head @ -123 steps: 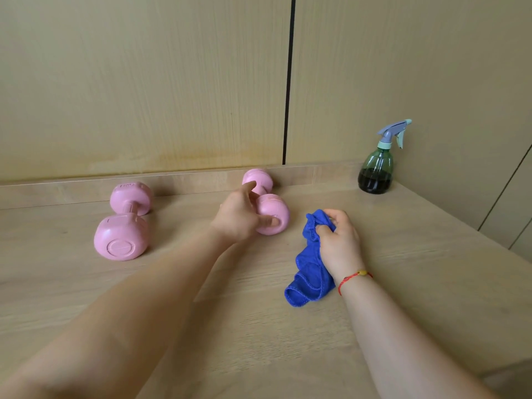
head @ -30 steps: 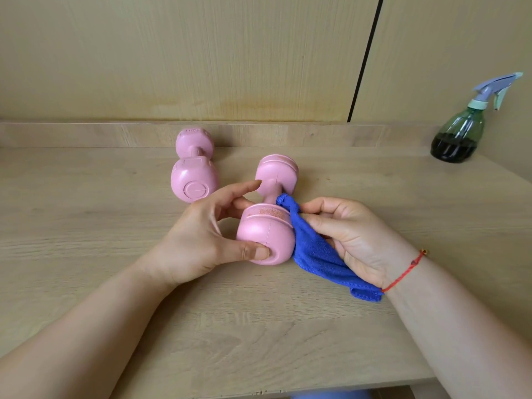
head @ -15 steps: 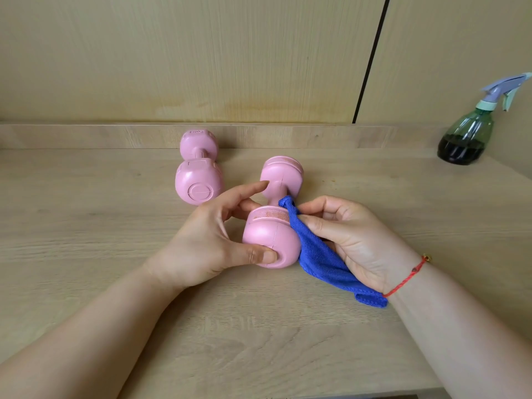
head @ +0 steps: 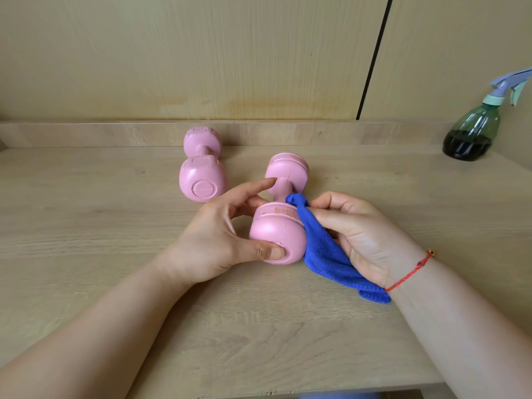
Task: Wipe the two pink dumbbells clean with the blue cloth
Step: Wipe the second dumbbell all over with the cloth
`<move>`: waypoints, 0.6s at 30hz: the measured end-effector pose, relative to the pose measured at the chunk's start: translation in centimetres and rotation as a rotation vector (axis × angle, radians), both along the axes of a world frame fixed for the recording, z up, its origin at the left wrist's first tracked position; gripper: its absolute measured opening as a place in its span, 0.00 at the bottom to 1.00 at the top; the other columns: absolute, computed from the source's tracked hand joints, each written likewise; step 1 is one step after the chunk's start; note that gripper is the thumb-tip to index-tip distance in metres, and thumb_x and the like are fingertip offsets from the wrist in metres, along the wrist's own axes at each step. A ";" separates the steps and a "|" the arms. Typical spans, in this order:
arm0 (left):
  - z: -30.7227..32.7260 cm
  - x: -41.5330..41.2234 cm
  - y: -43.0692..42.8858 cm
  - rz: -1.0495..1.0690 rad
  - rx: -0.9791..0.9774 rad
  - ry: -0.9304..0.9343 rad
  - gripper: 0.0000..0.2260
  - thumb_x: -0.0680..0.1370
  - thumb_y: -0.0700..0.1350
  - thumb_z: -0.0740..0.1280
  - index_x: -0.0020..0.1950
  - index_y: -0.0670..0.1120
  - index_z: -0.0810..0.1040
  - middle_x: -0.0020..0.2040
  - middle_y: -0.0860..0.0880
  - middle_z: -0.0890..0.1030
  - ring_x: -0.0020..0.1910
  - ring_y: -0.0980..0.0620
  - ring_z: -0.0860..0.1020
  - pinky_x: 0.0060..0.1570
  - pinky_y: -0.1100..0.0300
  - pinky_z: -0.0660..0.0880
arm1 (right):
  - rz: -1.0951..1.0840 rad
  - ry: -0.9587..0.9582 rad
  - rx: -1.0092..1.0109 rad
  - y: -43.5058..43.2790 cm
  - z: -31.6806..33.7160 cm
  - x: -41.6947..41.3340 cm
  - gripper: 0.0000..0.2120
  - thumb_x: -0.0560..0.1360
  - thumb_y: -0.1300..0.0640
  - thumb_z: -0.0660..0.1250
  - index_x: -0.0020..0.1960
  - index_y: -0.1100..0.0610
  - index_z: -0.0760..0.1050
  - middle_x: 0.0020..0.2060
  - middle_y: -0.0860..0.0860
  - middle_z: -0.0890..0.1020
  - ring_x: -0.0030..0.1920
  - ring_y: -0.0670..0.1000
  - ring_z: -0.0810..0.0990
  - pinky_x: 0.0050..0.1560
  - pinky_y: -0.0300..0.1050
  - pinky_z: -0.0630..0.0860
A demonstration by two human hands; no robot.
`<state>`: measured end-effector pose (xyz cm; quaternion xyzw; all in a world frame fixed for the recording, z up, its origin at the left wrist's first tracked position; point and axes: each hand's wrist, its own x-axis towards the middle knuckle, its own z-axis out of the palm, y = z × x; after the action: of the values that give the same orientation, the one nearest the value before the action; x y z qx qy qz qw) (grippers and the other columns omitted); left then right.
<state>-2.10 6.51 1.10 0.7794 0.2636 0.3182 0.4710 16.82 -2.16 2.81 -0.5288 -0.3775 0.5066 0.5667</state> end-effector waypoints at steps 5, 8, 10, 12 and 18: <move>0.0 0.0 0.0 0.010 0.009 0.015 0.41 0.59 0.43 0.82 0.70 0.57 0.71 0.53 0.51 0.82 0.59 0.53 0.79 0.65 0.57 0.71 | -0.006 0.004 -0.008 0.0 0.0 0.0 0.03 0.73 0.63 0.70 0.40 0.58 0.79 0.33 0.54 0.79 0.32 0.49 0.75 0.32 0.41 0.75; 0.1 0.0 -0.1 0.008 0.008 0.013 0.41 0.59 0.43 0.81 0.69 0.57 0.71 0.54 0.51 0.82 0.59 0.54 0.79 0.66 0.57 0.71 | 0.020 -0.038 -0.005 -0.2 0.1 -0.1 0.03 0.70 0.61 0.72 0.44 0.58 0.80 0.35 0.54 0.81 0.33 0.50 0.76 0.33 0.43 0.75; 0.0 0.1 -0.1 0.004 0.009 0.010 0.40 0.59 0.43 0.81 0.69 0.57 0.72 0.53 0.51 0.82 0.58 0.53 0.79 0.66 0.57 0.71 | 0.002 -0.056 -0.001 -0.1 0.1 -0.2 0.02 0.71 0.62 0.72 0.41 0.57 0.80 0.34 0.54 0.80 0.33 0.50 0.75 0.34 0.44 0.73; -0.1 0.1 0.0 0.003 0.005 0.004 0.40 0.59 0.43 0.81 0.69 0.57 0.72 0.53 0.51 0.82 0.58 0.53 0.79 0.65 0.57 0.71 | -0.028 -0.053 0.001 0.0 -0.1 -0.2 0.07 0.72 0.64 0.70 0.37 0.55 0.80 0.34 0.56 0.77 0.35 0.52 0.73 0.35 0.45 0.72; 0.0 0.1 0.0 -0.015 0.009 -0.020 0.40 0.60 0.42 0.81 0.69 0.56 0.72 0.53 0.49 0.82 0.57 0.55 0.79 0.60 0.67 0.71 | 0.006 -0.051 0.003 -0.1 0.1 -0.2 0.02 0.67 0.60 0.73 0.39 0.55 0.81 0.37 0.58 0.79 0.37 0.54 0.75 0.37 0.46 0.73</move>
<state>-1.96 6.48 1.07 0.7803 0.2514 0.3237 0.4724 16.60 -2.29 2.92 -0.5396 -0.3942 0.4941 0.5561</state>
